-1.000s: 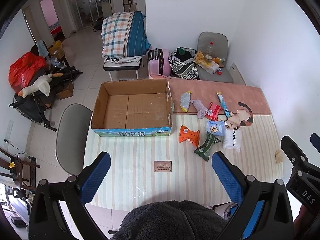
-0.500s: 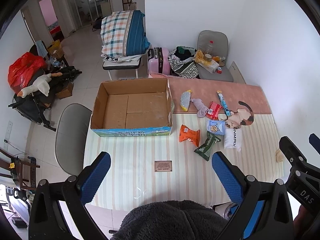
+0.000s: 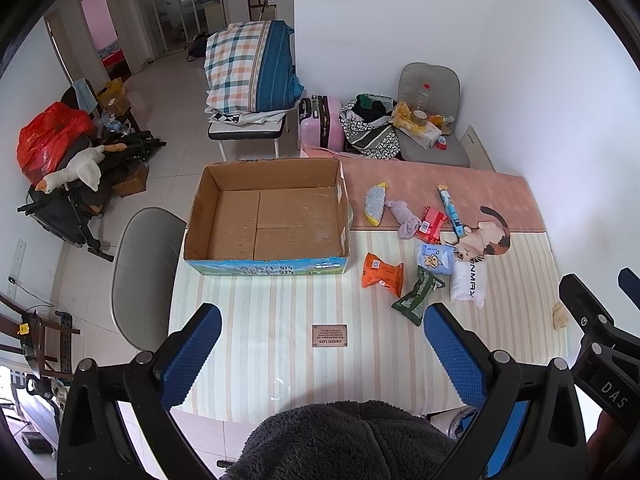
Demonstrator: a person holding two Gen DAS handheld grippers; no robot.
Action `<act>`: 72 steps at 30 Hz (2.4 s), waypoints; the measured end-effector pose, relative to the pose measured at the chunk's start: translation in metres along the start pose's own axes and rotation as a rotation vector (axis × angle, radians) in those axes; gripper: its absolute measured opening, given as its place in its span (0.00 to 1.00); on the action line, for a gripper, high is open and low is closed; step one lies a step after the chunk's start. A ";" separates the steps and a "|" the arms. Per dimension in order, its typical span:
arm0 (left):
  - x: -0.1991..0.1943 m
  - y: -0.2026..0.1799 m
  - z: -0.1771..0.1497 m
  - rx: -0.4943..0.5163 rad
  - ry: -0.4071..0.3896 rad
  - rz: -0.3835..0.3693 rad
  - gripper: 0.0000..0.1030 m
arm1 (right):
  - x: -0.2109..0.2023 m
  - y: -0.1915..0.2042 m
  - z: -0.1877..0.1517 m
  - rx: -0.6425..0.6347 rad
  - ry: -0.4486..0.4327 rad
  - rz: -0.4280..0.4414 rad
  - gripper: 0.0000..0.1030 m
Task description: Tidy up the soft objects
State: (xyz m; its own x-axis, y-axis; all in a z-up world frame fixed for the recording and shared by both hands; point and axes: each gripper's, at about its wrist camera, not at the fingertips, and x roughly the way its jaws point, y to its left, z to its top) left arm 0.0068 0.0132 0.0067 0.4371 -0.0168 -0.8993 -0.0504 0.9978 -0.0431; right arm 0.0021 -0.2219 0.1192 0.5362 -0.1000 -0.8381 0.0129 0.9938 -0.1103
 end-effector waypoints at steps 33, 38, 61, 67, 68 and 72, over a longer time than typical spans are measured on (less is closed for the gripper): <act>0.096 -0.021 0.066 0.066 0.076 -0.004 1.00 | 0.121 -0.047 0.033 0.174 0.170 0.042 1.00; 0.187 -0.079 0.095 0.247 0.154 0.023 1.00 | 0.234 -0.110 0.018 0.308 0.374 0.033 1.00; 0.426 -0.298 0.038 1.110 0.437 -0.017 1.00 | 0.534 -0.173 -0.116 0.395 0.757 0.072 0.89; 0.457 -0.334 0.005 1.242 0.547 -0.019 1.00 | 0.548 -0.206 -0.137 0.464 0.774 0.119 0.89; 0.462 -0.337 0.001 1.255 0.559 -0.011 1.00 | 0.551 -0.207 -0.138 0.460 0.774 0.124 0.90; 0.485 -0.342 -0.015 1.275 0.618 0.052 1.00 | 0.561 -0.205 -0.141 0.445 0.774 0.121 0.90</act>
State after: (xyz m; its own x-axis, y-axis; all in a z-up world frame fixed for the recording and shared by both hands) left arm 0.2225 -0.3370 -0.4208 -0.0139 0.3279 -0.9446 0.9240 0.3652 0.1132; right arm 0.1810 -0.4888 -0.4039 -0.1610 0.1616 -0.9736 0.4054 0.9103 0.0840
